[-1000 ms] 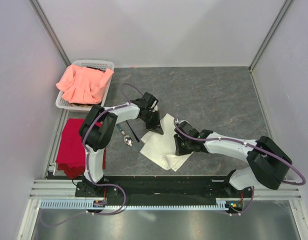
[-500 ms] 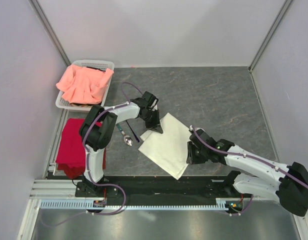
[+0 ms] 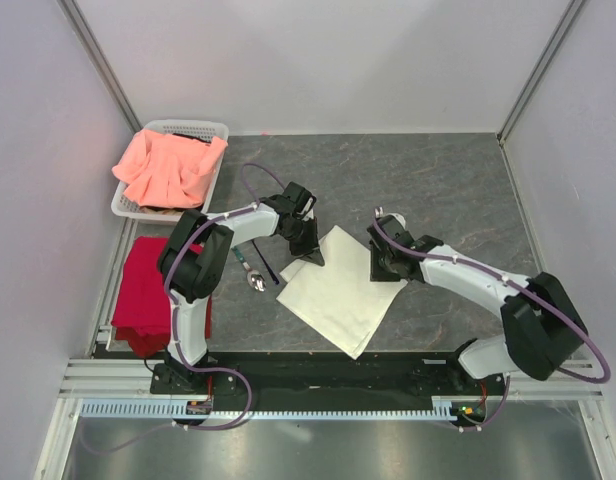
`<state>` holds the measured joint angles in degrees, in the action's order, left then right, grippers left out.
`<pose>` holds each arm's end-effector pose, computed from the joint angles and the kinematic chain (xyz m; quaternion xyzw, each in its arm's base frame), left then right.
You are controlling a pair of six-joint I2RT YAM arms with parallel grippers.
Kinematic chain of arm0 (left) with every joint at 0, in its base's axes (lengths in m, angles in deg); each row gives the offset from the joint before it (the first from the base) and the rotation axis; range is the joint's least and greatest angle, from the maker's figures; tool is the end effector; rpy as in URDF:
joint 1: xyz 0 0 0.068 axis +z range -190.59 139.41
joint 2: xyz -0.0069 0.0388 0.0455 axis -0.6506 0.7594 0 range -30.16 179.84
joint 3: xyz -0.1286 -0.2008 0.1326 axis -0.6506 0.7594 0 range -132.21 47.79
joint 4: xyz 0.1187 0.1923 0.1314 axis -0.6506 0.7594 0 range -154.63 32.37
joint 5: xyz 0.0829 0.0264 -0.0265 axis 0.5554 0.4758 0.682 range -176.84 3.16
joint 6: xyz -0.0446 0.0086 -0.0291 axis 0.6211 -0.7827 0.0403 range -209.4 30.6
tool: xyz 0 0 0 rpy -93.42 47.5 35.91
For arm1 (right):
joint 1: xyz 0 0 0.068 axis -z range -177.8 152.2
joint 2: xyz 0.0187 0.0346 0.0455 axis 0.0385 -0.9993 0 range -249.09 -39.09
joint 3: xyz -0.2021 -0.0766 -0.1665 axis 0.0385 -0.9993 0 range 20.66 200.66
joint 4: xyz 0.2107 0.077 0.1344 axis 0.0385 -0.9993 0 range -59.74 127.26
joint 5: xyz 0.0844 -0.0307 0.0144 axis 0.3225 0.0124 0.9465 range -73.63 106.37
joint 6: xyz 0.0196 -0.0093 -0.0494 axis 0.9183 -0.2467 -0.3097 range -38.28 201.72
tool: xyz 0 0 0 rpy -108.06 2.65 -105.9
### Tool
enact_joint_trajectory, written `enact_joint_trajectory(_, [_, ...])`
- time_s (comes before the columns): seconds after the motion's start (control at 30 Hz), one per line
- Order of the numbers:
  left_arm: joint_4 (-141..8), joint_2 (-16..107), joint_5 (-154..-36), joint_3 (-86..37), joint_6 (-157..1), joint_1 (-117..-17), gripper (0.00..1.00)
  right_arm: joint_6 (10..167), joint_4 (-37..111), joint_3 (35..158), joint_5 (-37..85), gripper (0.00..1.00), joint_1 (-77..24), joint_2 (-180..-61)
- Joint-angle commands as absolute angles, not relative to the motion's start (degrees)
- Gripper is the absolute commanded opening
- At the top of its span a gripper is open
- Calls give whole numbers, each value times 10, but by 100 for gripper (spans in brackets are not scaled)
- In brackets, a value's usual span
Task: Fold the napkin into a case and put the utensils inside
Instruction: Rotate the square-folded napkin at the center of the board.
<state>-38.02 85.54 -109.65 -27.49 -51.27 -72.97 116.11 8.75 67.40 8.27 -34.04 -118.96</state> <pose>0.3317 -0.2267 0.1399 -0.0089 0.9614 -0.2709 0.0475 0.2154 0.1517 0.1935 0.0016 0.9673 0.0854 0.2390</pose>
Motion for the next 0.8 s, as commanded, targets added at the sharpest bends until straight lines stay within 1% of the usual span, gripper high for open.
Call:
enact_joint_trajectory(0.0, [-409,860,-1099,-261,-496,-735,2,1112,127,718,64,31,-304,-1242])
enact_joint_trajectory(0.1, [-419,856,-1110,-257,-482,-743,2,1092,150,729,35,30,-290,-1286])
enact_joint_trajectory(0.23, [-434,852,-1119,-250,-466,-753,2,1078,185,737,44,30,-251,-1328])
enact_joint_trajectory(0.33, [-447,855,-1126,-247,-451,-760,2,1055,200,766,44,29,-233,-1372])
enact_joint_trajectory(0.43, [-452,855,-1127,-254,-441,-764,2,1014,218,820,36,29,-230,-1417])
enact_joint_trajectory(0.47, [-451,853,-1124,-262,-440,-762,2,1005,217,861,36,28,-230,-1432])
enact_joint_trajectory(0.53, [-445,846,-1107,-273,-440,-758,2,983,192,906,31,28,-228,-1469])
enact_joint_trajectory(0.57, [-440,845,-1101,-289,-448,-751,2,980,173,952,28,28,-230,-1479])
enact_joint_trajectory(0.63, [-414,839,-1092,-308,-459,-743,3,978,141,976,19,31,-230,-1478])
enact_joint_trajectory(0.7, [-406,816,-1078,-317,-480,-737,11,982,100,992,1,41,-229,-1454])
enact_joint_trajectory(0.73, [-401,804,-1071,-313,-487,-737,14,988,83,993,-5,48,-229,-1443])
enact_joint_trajectory(0.77, [-399,774,-1069,-293,-494,-738,21,999,68,984,-12,61,-228,-1429])
